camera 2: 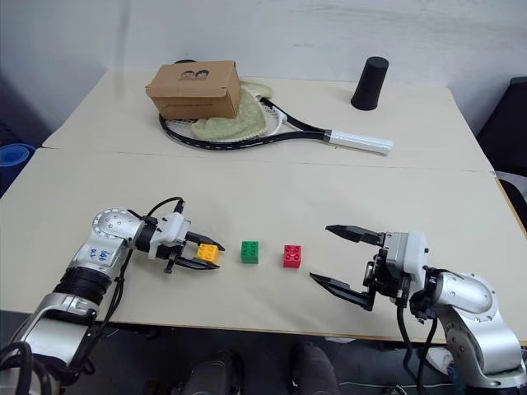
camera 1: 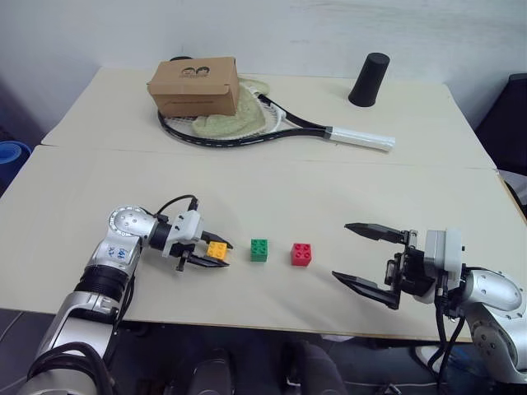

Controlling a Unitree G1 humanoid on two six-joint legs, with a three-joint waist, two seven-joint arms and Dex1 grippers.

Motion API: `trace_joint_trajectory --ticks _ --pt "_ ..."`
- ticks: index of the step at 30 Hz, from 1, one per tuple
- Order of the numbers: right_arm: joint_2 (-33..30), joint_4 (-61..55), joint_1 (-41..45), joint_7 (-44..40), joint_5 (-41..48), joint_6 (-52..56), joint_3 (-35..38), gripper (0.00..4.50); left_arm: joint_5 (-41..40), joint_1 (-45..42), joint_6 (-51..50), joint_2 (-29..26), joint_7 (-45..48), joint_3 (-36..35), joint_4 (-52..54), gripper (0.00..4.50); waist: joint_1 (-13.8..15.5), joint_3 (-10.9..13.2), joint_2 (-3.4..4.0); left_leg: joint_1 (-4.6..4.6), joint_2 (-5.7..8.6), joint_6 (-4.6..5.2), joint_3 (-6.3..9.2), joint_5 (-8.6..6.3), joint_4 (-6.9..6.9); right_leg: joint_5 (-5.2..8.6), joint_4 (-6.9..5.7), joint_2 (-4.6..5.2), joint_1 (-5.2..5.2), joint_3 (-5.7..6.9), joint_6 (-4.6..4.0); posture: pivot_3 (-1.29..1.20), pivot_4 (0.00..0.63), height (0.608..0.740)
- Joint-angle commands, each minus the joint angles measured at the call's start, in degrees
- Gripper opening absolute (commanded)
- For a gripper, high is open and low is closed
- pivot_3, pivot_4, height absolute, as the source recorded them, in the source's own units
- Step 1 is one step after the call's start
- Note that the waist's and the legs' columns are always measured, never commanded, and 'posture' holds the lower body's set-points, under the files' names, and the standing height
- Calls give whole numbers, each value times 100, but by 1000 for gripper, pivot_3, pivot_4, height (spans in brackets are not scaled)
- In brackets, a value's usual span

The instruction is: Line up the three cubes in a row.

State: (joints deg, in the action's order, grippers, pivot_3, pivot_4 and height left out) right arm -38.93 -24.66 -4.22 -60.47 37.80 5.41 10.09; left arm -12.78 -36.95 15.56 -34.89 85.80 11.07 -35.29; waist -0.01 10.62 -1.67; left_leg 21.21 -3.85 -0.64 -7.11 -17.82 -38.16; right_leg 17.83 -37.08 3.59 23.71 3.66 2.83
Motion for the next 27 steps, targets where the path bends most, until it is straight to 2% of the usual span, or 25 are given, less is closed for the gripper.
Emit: trace_joint_trajectory --ticks 1,6,8,15,22,27 --pt "50 -211 -66 22 117 -58 186 4500 94 -66 84 45 -5 -84 -174 1534 2 0 0 0 0 0 1 0 0 0 0 0 -1 0 0 0 150 740" --pt "84 -197 -98 1 96 -99 168 4500 178 -80 151 80 2 -51 -264 1534 1 0 0 -1 0 2 1 1 0 -1 -1 0 -1 1 1 0 150 740" --pt "93 -176 -128 -27 95 -130 175 4500 99 -100 -113 57 64 -88 -257 2263 0 0 0 -1 0 3 2 1 0 -1 -1 0 -2 2 1 0 150 740" --pt "145 -116 -134 -140 234 -136 194 4500 -98 -14 68 -221 21 -511 11 4284 -22 0 0 1 -1 2 2 2 1 -1 1 0 -1 2 1 0 150 740" --pt "-74 162 34 -553 255 -109 357 4500 -331 450 -57 -1129 197 -1128 393 4284 -30 0 0 -1 -16 -2 1 0 4 0 1 3 0 0 -1 0 150 740" --pt "-827 446 175 -1016 240 206 701 4500 -786 1393 -640 -1970 75 -1805 1597 4284 -29 3 4 1 -15 6 1 -5 6 1 8 30 1 -1 -1 0 150 740"
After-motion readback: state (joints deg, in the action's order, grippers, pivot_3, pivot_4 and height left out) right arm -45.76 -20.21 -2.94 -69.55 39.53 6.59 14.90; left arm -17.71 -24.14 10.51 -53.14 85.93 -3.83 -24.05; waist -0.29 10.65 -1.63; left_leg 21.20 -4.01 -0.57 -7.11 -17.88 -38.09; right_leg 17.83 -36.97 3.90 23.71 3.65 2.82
